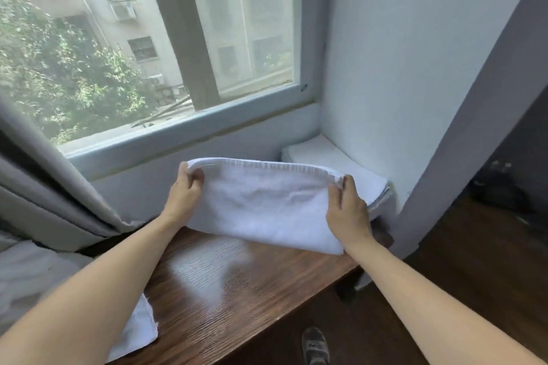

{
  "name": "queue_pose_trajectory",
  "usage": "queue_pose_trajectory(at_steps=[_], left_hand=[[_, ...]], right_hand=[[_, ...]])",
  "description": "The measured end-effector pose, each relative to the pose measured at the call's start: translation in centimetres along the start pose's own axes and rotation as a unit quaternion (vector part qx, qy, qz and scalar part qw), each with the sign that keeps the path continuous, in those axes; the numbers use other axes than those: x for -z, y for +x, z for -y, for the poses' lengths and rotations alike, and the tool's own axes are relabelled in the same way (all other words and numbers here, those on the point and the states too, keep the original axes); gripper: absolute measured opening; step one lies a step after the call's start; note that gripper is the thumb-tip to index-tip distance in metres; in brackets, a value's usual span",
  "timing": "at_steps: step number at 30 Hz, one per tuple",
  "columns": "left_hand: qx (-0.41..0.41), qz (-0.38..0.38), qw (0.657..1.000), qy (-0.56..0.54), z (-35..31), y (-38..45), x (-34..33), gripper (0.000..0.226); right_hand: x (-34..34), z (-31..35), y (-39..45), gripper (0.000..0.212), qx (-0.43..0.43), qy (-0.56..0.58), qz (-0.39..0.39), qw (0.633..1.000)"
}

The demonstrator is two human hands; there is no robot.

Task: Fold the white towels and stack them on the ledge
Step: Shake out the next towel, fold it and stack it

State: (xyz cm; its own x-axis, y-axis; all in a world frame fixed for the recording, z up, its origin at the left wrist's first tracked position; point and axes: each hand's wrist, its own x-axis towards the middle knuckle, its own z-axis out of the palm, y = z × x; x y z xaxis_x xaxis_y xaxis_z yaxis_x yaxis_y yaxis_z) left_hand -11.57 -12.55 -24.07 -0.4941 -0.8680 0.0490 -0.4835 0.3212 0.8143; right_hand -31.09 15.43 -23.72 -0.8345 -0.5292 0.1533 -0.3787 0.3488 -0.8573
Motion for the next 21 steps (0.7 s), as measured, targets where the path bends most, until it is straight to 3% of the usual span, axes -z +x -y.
queue_pose_trajectory(at_steps=[8, 11, 14, 21], left_hand=[[-0.033, 0.07, 0.994, 0.076, -8.0, 12.3, -14.0, 0.032], [-0.097, 0.112, 0.982, 0.115, -12.2, 16.8, -19.2, 0.032], [-0.183, 0.152, 0.954, 0.183, -14.9, 20.5, -24.3, 0.032], [-0.229, 0.199, 0.911, 0.279, -13.2, 25.3, -31.9, 0.041]], right_hand=[[2.5, -6.9, 7.7, 0.027, -0.163, 0.05, -0.114, 0.979], [3.4, -9.3, 10.6, 0.022, -0.232, 0.087, -0.169, 0.954], [2.9, -11.2, 12.3, 0.031, -0.289, 0.112, -0.21, 0.927], [-0.5, -13.5, 13.4, 0.032, -0.353, 0.107, -0.236, 0.899]])
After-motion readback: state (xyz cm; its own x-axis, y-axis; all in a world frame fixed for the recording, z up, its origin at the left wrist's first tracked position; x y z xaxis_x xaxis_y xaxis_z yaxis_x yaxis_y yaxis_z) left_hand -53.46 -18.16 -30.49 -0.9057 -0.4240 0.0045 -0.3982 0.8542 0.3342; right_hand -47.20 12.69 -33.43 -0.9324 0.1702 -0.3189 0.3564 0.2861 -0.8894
